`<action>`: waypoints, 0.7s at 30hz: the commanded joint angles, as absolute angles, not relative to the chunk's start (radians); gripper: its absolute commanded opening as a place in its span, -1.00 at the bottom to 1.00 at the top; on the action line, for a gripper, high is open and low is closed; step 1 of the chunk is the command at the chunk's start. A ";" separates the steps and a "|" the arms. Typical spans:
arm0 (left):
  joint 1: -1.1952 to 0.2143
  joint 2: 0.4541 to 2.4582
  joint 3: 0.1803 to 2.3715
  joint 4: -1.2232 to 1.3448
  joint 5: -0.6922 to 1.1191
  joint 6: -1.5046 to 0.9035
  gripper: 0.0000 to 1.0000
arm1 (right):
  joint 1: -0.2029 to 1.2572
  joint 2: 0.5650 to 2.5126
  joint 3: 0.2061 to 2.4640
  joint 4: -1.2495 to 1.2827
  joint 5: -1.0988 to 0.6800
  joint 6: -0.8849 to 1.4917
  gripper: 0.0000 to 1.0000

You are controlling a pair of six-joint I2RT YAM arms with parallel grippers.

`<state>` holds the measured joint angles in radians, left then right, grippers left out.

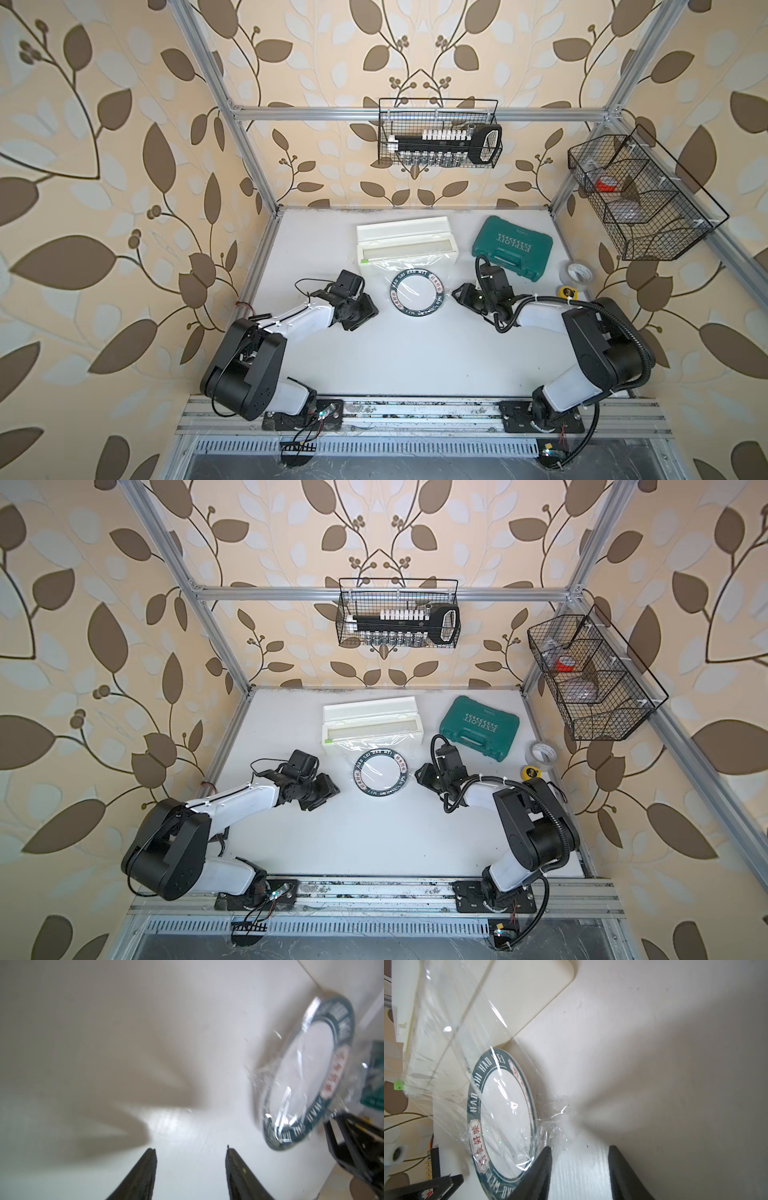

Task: Wrap the plate with plastic wrap
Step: Cover the plate with plastic wrap, then pick up the plate at the center of the board.

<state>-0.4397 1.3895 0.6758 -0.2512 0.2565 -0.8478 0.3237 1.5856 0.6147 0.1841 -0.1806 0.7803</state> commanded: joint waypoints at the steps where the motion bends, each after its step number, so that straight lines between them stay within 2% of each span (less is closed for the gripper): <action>1: -0.514 1.397 0.728 -0.174 0.331 -0.871 0.16 | 0.317 1.585 0.567 0.050 -0.181 0.762 -0.05; 6: -0.516 1.555 0.799 -0.164 0.358 -0.862 0.00 | 0.317 1.585 0.558 0.065 -0.194 0.777 -0.07; 15: -0.515 1.683 0.875 -0.123 0.365 -0.815 -0.10 | 0.318 1.609 0.579 0.084 -0.211 0.779 -0.41; 21: -0.495 1.749 0.922 -0.138 0.349 -0.792 -0.20 | 0.318 1.633 0.588 0.095 -0.220 0.776 -0.54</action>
